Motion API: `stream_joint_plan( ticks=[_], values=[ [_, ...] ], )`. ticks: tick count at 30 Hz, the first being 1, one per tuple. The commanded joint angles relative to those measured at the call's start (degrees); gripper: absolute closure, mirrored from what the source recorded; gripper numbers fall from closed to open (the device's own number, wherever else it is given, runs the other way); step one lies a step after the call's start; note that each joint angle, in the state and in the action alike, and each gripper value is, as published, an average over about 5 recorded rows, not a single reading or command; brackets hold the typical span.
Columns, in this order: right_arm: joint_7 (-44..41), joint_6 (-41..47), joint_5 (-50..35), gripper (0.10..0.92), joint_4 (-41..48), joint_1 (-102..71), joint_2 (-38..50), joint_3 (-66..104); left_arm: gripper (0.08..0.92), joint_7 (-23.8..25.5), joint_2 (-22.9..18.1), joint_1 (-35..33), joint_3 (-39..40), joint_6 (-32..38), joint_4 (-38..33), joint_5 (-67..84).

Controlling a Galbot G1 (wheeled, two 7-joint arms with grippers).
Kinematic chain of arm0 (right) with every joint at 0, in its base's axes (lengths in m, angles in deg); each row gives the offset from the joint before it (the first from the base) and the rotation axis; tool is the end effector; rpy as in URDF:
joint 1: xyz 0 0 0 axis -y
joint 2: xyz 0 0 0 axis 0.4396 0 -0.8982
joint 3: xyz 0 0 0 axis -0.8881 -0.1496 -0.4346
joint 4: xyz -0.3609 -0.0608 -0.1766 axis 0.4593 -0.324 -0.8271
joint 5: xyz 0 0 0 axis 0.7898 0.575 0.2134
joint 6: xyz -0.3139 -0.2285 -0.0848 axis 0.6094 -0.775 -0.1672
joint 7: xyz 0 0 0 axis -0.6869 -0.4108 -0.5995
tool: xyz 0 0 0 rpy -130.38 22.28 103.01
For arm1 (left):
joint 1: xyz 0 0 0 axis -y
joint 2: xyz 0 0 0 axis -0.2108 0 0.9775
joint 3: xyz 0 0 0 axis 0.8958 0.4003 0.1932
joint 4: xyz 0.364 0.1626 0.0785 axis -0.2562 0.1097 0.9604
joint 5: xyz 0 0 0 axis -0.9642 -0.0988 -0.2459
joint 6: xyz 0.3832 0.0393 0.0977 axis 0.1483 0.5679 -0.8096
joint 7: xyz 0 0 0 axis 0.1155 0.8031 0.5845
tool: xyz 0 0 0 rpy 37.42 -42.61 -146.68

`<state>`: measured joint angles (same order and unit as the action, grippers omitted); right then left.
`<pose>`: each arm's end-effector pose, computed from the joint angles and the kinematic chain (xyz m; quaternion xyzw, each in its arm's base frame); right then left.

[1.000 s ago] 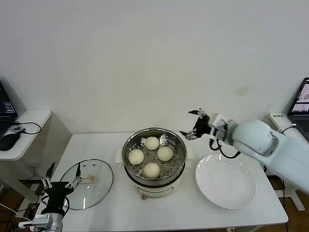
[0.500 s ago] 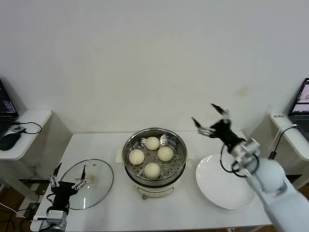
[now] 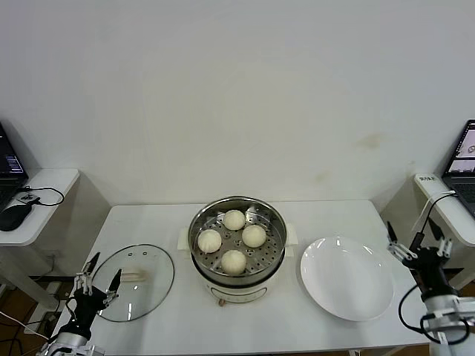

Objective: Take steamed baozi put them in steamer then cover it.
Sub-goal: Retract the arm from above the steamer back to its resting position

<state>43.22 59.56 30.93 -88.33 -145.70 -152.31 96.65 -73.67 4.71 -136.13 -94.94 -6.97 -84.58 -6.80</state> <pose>0.1965 -0.2205 -0.3015 0.0541 0.9899 -0.1104 0.0707 0.1788 0.2214 -0.4142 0.0440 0.7846 0.6182 0.0176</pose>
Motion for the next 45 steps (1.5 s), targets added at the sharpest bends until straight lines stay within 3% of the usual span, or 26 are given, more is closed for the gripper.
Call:
stream_joint_plan(
  ticks=[1,18,35,45],
  values=[
    [-0.1,-2.6,1.4,0.203,-0.6,-4.7,-6.2,6.1,0.177,1.8,1.2,1.3,0.8,2.9,6.5,-17.4],
    [-0.4,-3.0,4.1,0.203,-1.4,-6.4,-8.3,4.7,0.177,3.9,0.6,13.2,4.0,1.3,13.8,-17.4],
    [-0.7,-3.2,5.8,0.203,-1.6,-7.2,-9.6,2.6,0.177,3.8,0.1,20.8,6.8,0.3,20.6,-17.7],
    [-1.0,-3.2,6.3,0.203,-1.0,-7.2,-9.3,1.6,0.184,2.9,-0.7,21.6,7.1,0.1,22.2,-17.6]
  ],
)
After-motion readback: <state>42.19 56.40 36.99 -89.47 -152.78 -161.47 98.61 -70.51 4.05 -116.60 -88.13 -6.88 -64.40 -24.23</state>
